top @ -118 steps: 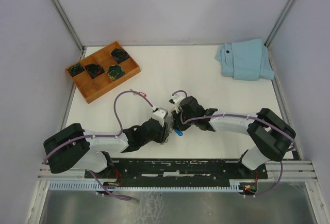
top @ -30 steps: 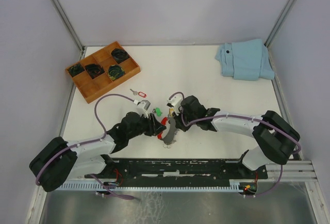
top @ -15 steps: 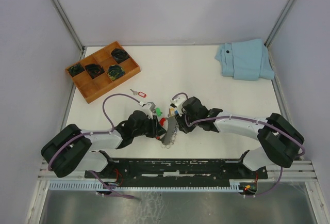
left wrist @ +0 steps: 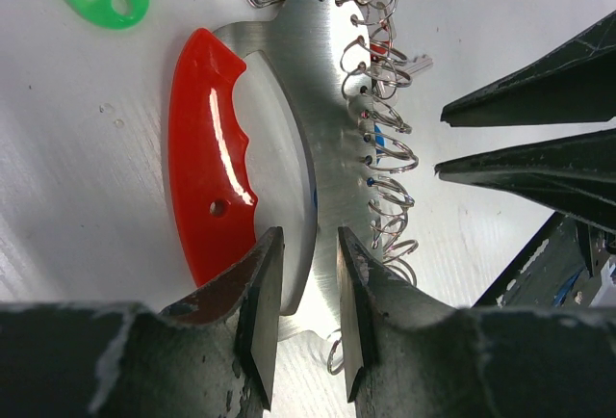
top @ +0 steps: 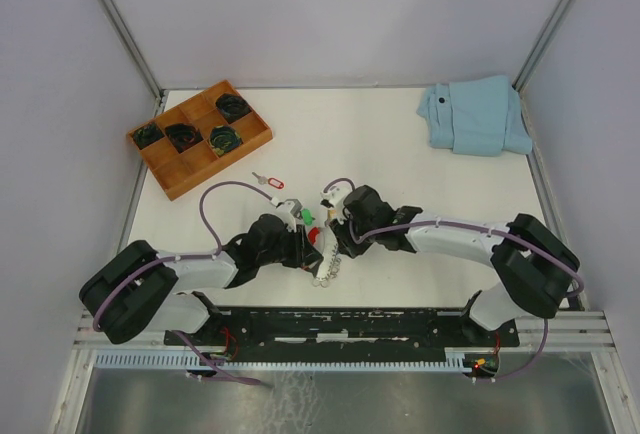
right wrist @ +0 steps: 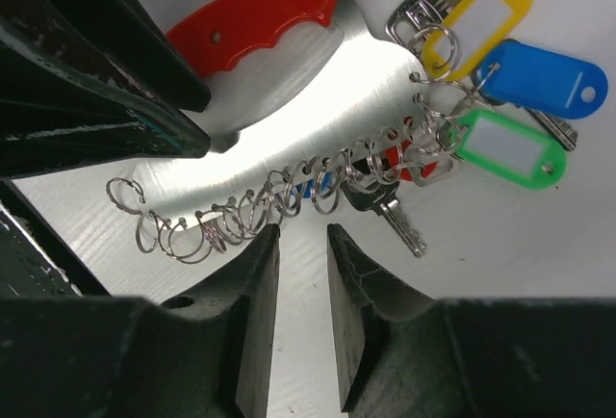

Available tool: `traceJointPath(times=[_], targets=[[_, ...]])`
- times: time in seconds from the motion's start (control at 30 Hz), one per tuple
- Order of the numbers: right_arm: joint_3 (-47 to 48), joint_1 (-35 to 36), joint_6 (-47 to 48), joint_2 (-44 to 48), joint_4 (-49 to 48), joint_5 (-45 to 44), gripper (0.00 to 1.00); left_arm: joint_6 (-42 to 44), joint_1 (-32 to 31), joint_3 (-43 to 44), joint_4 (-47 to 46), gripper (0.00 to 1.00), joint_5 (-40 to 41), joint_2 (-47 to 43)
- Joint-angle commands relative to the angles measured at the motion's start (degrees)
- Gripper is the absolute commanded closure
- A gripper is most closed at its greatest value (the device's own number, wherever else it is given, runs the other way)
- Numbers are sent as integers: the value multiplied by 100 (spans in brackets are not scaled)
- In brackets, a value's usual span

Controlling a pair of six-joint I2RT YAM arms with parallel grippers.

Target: Put the keys on the keyring

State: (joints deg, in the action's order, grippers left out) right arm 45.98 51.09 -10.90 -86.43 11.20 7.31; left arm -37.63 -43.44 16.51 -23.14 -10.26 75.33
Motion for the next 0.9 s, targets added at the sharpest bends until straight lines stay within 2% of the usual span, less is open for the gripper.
traceJointPath(times=[0.0,0.87], targets=[[408,93,-6,-139,-228,35,66,193,25,159,-68,64,7,-23],[934,191,-348,-841,57,-411,78,203,29,125,-68,64,37,-57]])
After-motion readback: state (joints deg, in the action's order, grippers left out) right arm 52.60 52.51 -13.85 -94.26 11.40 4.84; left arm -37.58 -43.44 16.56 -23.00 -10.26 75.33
